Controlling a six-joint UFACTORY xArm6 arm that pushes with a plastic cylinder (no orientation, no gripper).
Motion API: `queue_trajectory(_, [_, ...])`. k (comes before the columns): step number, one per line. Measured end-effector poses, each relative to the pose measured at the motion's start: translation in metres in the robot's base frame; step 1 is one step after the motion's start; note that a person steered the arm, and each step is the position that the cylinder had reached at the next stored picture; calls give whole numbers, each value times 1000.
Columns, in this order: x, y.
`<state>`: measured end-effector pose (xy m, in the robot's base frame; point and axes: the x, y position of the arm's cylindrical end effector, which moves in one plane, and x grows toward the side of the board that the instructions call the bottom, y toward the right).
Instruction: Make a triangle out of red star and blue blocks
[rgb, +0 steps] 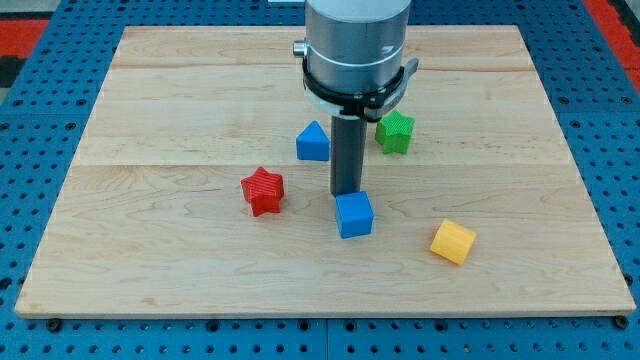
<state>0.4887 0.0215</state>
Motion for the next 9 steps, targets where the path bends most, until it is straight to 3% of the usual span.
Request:
queue_trajectory(2, [23, 15])
queue_trajectory(3, [-3, 7])
queue_trajectory(4, [-11, -69])
queue_trajectory(7, [-62, -154])
queue_trajectory(9, [-33, -160])
